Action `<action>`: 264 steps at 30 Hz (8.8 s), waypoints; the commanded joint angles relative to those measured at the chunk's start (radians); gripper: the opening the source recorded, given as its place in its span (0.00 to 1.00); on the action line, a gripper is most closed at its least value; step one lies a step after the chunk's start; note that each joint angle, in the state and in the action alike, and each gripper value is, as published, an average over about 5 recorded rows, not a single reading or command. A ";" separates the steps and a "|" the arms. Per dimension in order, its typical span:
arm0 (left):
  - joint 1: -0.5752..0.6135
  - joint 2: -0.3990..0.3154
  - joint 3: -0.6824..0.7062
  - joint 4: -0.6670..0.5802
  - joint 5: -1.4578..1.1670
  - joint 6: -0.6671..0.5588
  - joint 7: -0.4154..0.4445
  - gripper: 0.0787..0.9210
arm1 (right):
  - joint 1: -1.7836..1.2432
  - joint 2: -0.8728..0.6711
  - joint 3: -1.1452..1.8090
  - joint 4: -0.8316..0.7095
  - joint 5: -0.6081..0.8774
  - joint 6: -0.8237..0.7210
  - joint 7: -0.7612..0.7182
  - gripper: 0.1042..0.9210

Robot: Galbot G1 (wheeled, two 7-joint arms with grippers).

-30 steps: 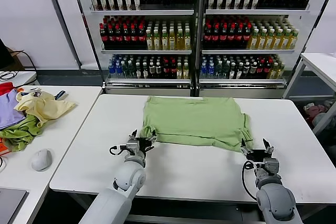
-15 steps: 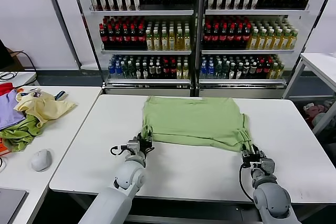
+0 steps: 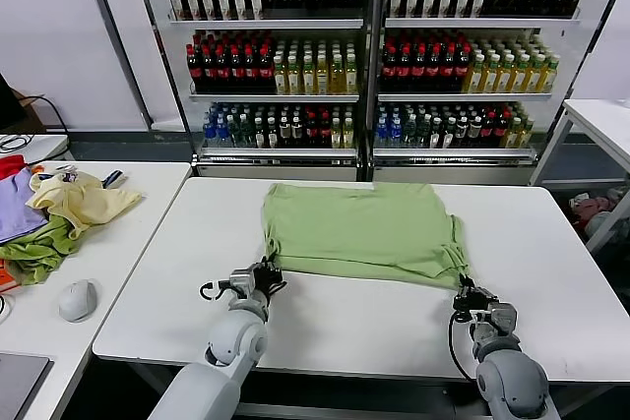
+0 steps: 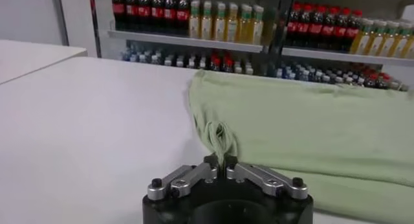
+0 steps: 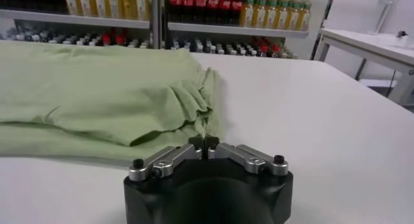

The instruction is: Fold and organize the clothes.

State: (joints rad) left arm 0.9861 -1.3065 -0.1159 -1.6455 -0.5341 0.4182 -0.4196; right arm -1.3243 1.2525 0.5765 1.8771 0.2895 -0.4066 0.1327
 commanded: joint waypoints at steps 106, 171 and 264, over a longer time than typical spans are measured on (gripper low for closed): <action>-0.256 0.045 -0.014 0.201 -0.237 -0.089 0.054 0.14 | 0.855 0.087 -0.331 -0.861 0.129 0.043 -0.152 0.02; 0.221 -0.083 -0.119 -0.174 0.345 0.051 -0.115 0.75 | -0.057 -0.007 -0.073 0.181 -0.037 -0.045 -0.035 0.79; 0.076 -0.176 0.071 -0.280 -0.241 -0.100 0.186 0.67 | 0.209 -0.052 -0.180 0.010 0.031 -0.006 -0.061 0.88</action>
State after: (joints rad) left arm 1.0084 -1.4823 -0.0367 -1.8278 -0.8335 0.3253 -0.2435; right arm -1.1186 1.1994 0.3969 1.8902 0.3199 -0.4128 0.0708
